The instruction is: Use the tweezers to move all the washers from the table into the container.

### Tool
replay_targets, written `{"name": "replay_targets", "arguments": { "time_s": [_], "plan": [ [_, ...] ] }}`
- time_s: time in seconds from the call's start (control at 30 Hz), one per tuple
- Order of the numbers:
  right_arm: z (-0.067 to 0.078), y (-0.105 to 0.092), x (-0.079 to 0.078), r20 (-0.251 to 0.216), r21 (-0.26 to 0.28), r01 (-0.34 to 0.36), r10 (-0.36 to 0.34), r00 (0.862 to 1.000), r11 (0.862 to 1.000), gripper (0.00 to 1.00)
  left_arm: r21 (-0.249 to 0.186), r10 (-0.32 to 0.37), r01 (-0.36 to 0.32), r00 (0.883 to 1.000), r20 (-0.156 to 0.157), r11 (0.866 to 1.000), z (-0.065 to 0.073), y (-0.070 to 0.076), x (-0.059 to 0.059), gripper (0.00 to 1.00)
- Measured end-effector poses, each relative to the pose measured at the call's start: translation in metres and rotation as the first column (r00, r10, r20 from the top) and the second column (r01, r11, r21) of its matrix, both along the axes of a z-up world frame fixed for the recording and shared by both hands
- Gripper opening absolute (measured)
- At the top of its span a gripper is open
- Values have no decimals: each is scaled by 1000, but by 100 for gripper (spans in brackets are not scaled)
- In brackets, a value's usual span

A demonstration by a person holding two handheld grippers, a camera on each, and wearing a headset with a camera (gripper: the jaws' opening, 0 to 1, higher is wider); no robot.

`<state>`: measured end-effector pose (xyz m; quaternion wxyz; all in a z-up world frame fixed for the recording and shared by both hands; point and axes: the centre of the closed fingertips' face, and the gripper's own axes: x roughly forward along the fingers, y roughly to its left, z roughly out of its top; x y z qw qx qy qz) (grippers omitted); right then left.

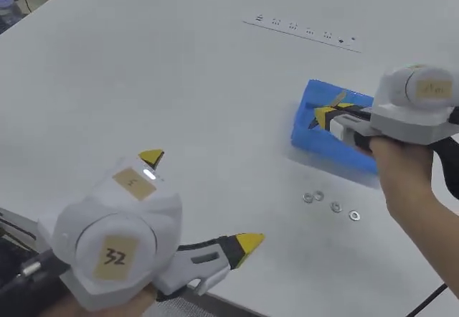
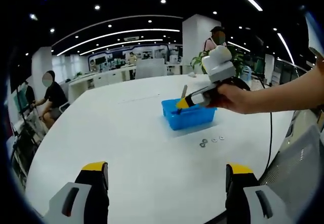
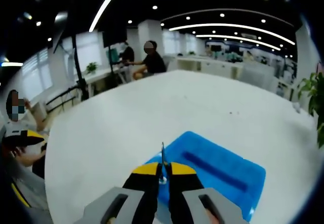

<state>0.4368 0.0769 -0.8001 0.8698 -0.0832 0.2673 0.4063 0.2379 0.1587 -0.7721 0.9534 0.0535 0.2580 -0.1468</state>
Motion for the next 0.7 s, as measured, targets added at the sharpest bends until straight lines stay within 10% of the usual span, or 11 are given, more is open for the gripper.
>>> {"name": "replay_targets", "arguments": {
  "time_s": [0.7],
  "plan": [
    [9,-6,-5,27,-8,-22,22,999,1000,3,48,-19,19,1000,-12,999,-2,-1,-4,93]
  ]
}}
